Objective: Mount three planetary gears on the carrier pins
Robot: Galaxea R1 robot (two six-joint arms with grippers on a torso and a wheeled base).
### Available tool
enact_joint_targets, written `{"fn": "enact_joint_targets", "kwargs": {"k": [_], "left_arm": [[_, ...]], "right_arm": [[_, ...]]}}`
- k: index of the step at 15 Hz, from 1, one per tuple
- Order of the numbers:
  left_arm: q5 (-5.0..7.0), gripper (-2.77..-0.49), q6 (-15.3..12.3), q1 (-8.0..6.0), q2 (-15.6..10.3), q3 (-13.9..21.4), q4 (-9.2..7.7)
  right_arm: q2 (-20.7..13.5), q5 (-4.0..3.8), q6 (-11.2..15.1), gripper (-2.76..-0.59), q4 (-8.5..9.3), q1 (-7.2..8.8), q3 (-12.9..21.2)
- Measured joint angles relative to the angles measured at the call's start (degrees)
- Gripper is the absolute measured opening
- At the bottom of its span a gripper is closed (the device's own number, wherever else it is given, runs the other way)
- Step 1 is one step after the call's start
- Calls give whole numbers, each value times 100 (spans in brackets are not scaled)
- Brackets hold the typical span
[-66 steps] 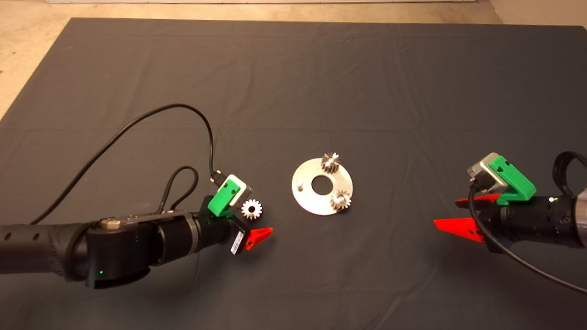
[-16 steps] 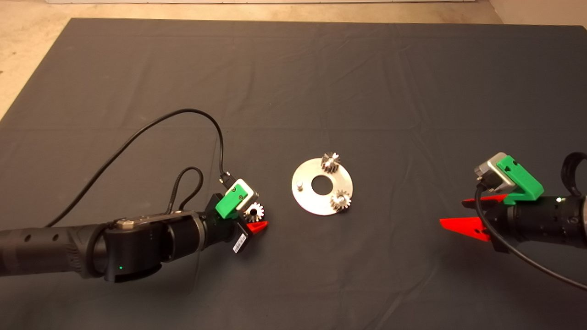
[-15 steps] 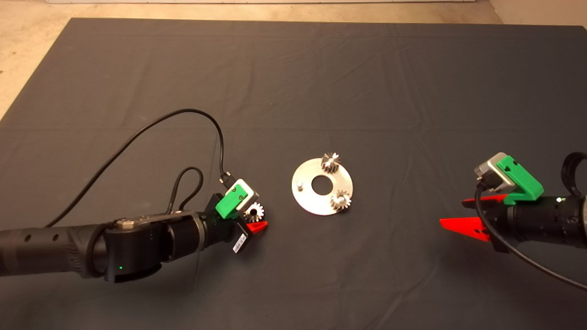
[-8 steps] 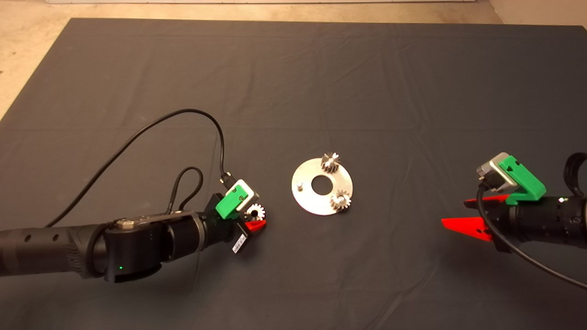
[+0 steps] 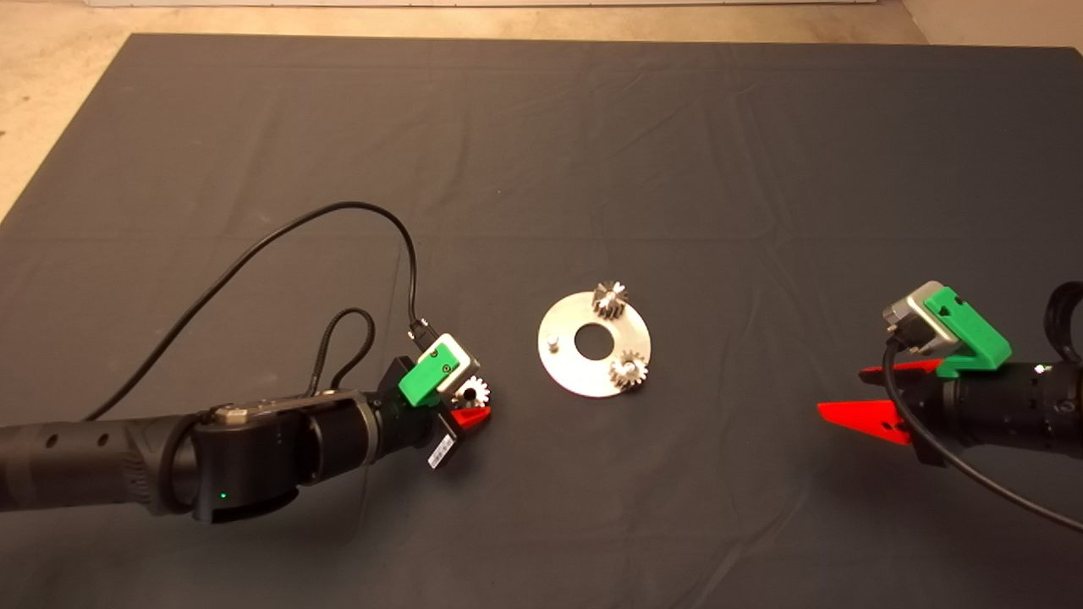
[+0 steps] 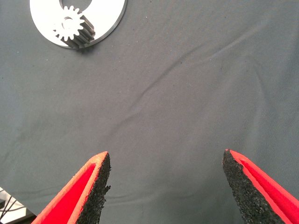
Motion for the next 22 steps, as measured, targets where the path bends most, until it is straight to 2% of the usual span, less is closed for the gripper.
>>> {"fn": "enact_joint_targets", "kwargs": {"k": [5,6,8,11,13,14,15,17,18,22], "left_arm": [[2,-236,4,0,-2,0,-2],[7,-243,4,-2,-2,0,-6],[13,-246,28,-13,-2,0,-65],[98,-247,218,-196,2,0,-545],[216,-248,395,-375,2,0,-898],[259,-248,405,-473,9,0,-1001],[356,-248,411,-541,54,-2,-1034],[485,-249,428,-556,173,0,-1082],[506,-249,433,-581,179,0,-1123],[600,-252,433,-875,260,0,-1136]], "right_arm": [[0,0,0,-158,0,0,0],[0,-2,0,-158,0,2,0],[0,-2,0,-158,0,0,0],[0,-2,1,-158,0,0,0],[0,-2,0,-158,0,0,0],[2,-2,0,-158,0,2,0],[2,-2,0,-158,0,0,0],[0,-2,0,-158,0,0,0],[0,-2,0,-158,0,0,0],[4,-3,-2,-158,0,0,0]]}}
